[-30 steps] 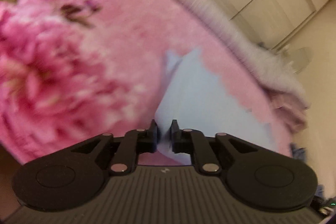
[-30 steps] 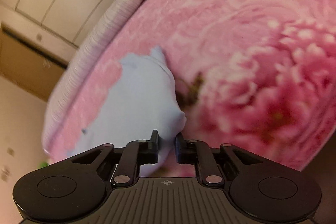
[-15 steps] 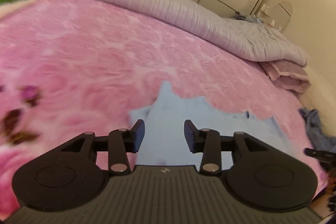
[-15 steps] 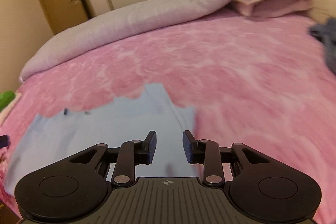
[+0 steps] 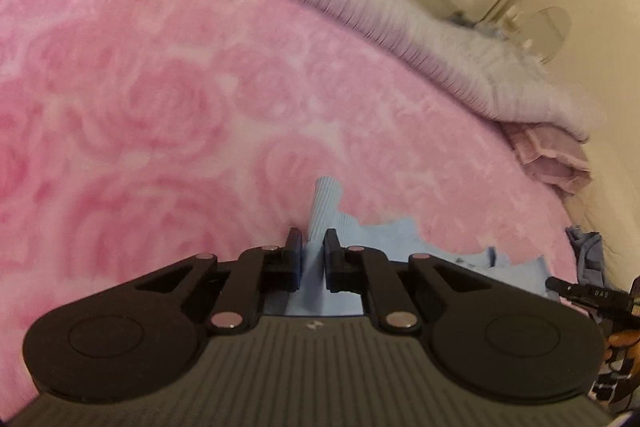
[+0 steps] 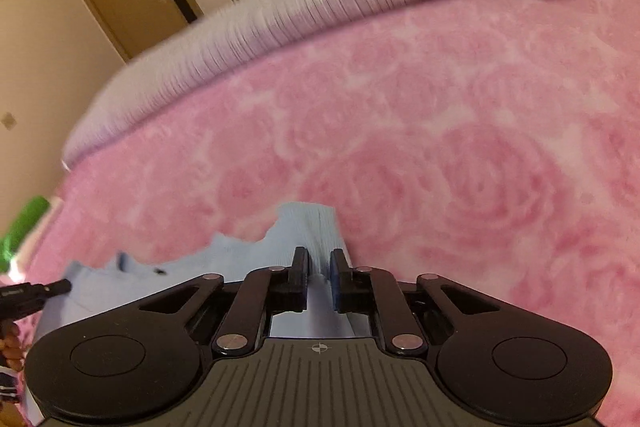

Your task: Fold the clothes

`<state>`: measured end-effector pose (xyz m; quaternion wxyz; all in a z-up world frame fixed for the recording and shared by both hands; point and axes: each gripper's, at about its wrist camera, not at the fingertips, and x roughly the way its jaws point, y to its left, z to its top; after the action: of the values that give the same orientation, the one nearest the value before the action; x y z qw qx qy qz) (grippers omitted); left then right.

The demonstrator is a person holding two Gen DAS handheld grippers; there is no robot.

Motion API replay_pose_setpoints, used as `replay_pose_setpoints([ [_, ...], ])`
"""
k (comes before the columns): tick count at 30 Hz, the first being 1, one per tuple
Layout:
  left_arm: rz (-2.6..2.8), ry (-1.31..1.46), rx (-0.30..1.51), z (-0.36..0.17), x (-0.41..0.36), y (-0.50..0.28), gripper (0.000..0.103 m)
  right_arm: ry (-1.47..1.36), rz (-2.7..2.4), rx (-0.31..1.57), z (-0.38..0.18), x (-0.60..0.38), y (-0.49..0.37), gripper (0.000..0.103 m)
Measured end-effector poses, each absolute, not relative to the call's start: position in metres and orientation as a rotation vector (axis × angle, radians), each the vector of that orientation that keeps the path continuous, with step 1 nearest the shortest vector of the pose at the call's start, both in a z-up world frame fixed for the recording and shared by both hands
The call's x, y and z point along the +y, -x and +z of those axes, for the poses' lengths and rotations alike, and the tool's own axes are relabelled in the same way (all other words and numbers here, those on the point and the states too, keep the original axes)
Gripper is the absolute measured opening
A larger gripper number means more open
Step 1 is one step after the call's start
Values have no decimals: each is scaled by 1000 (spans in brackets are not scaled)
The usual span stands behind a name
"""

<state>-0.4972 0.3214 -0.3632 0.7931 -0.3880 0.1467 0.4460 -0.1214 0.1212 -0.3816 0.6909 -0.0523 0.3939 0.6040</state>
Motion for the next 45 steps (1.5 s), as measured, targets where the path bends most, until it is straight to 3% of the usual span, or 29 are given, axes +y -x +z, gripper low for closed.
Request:
replay_pose_setpoints([
  [4,959,737,251,-352,318,492,8,109,1352,793,-376,121,123,5],
  [8,999,785,344,-374,332,483,8,225,1307,785,-392,137,130,5],
  [13,1058,815,393,-381,332,487,21,301,1259,825,-401,146,137,8],
  [16,1121,759,412,-363,323,489,23,295,1179,772,-380,136,143,27],
  [19,1153,685,410,-339,298,490,23,290,1164,689,-360,106,168,33],
  [23,1064,663,403,-324,236,489,23,268,1227,646,-347,55,213,35],
  [29,995,670,494,-355,160,471,23,430,1260,622,-387,12,283,35],
  [31,1048,653,486,-367,151,475,9,508,1227,570,-402,5,293,40],
  [36,1150,732,457,-359,142,492,8,431,1066,634,-391,-16,275,40],
  [41,1158,683,457,-334,114,478,18,254,1103,712,-374,-43,281,40],
  [45,1146,642,573,-349,101,449,22,366,1067,721,-394,-33,300,40],
])
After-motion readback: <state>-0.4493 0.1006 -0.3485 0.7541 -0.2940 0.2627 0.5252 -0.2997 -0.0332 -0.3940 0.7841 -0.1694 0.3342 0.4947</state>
